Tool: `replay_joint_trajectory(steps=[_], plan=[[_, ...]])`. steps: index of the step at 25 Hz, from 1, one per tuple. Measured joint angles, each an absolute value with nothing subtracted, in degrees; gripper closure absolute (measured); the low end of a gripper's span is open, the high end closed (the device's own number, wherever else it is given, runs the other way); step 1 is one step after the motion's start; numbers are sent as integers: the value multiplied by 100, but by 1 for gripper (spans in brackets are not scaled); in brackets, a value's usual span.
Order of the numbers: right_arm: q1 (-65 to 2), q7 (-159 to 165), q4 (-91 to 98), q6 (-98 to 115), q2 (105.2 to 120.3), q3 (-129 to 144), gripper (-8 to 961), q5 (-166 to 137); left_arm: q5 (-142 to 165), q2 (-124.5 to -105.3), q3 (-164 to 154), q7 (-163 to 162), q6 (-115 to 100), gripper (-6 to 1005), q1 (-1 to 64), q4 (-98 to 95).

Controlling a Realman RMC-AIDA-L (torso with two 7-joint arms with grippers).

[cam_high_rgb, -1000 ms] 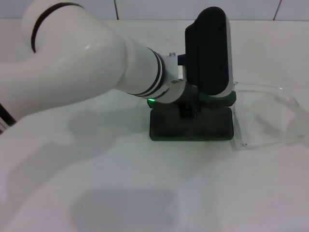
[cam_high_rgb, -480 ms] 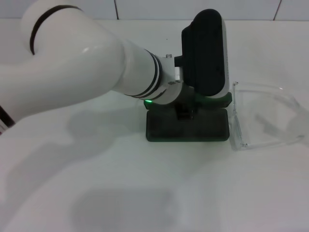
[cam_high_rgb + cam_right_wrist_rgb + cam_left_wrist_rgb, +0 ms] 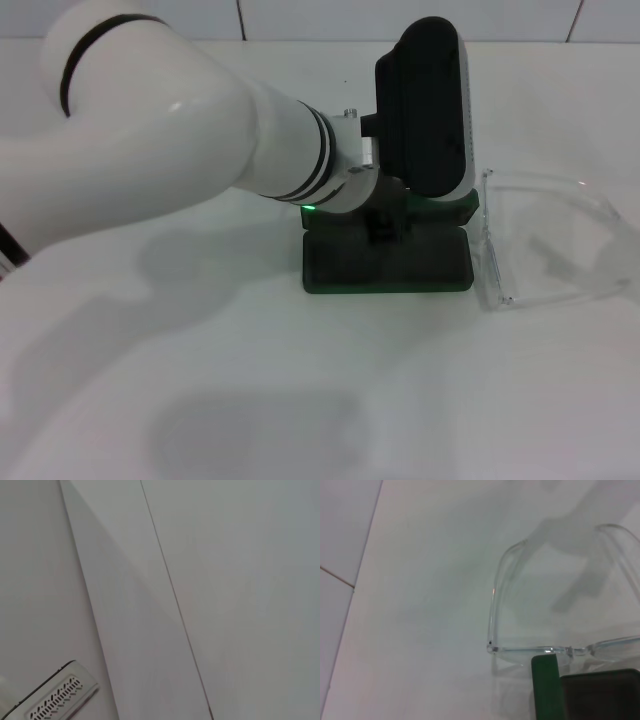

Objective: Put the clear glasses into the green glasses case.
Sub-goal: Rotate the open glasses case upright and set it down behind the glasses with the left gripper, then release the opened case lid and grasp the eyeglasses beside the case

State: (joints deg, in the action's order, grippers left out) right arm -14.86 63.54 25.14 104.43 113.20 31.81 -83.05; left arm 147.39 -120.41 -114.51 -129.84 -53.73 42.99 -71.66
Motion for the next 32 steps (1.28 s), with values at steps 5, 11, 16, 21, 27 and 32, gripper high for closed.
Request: replay_joint_trajectory(steps=[5,11,16,21,27,32], plan=[[-1468,6354,2514,10441,11320,3126,149,-8305,14740,-12041,-11452,-12975,-5338,649,4298,-7177],[-1455,6355,2514,10441,11320,3128,152,-8305,14716,-12027,-11452,-12966,-5397,618,4294,-7279],[-1442,6355,2514,10441,11305,3129,155,-8320,14589,-12017,-11392,-12980,-5697,599,4288,-7528],[-1468,6558,2548,10325,11227,3181,158,-8449,14479,-12005,-11116,-12970,-6160,580,4051,-8106],[-1772,7864,2966,10174,11018,3207,161,-9292,14191,-12005,-10226,-13034,-6709,526,3489,-9422],[-2039,9789,3961,10175,10986,3216,173,-10052,12946,-11986,-8948,-12866,-7079,528,2779,-10477]])
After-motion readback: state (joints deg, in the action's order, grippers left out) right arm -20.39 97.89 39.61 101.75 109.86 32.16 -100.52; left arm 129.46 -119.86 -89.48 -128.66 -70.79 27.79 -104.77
